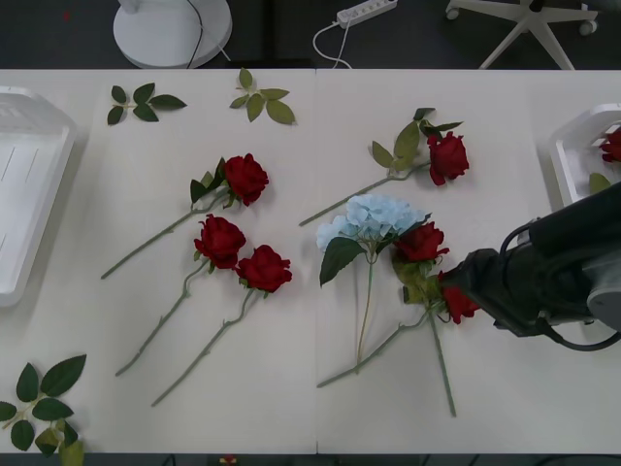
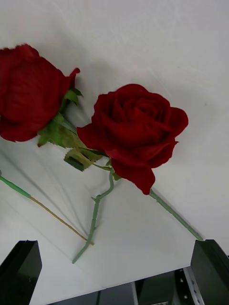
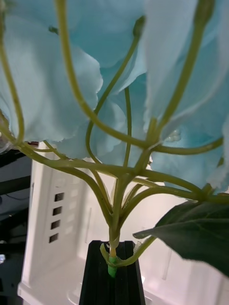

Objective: Place the red flowers into the right box and the blue flowers into the left box. If a person shows an open palm, hand one flower to the person first, then continue sorting.

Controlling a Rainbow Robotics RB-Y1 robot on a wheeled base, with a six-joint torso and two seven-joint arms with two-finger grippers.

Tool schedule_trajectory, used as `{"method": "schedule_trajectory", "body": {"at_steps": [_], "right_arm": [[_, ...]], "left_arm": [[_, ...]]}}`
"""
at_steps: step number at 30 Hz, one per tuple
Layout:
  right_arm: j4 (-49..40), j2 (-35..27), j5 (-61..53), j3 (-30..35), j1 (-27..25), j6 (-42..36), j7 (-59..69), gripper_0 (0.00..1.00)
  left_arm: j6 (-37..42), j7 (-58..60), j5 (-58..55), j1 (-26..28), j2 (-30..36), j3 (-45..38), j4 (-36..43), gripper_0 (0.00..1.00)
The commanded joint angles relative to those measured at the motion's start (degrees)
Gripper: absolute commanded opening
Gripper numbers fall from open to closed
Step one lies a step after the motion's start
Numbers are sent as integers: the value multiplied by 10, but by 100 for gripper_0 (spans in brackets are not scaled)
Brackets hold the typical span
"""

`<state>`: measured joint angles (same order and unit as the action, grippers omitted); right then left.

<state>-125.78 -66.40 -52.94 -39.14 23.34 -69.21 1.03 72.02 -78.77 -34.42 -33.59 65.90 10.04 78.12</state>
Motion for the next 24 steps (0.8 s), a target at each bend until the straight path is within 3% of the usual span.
{"method": "schedule_trajectory", "body": {"at_steps": [1, 10, 11, 12, 14, 17, 24], "right_arm": [[2, 39, 47, -58, 35, 13, 23, 92], [36, 96, 80, -74, 35, 7, 45, 92], [42, 103, 81, -74, 35, 6, 47, 93], [48, 112, 85, -75, 35, 5, 49, 92], [60, 126, 94, -80, 35, 4, 53, 92], [72, 144, 112, -90, 35, 4, 59, 92], [106, 176, 149, -118, 35, 21, 67, 93]], "left_arm": [[-62, -33, 43, 63, 30, -17, 5, 0], [-116, -45, 47, 76, 29, -16, -37, 3], [-119, -46, 47, 76, 29, -17, -39, 19], [-120, -46, 47, 77, 29, -17, -38, 44], [-123, -49, 47, 77, 29, -17, -39, 76], [-131, -50, 47, 78, 30, -17, -39, 90], [-142, -53, 35, 78, 30, -17, -38, 100]]}}
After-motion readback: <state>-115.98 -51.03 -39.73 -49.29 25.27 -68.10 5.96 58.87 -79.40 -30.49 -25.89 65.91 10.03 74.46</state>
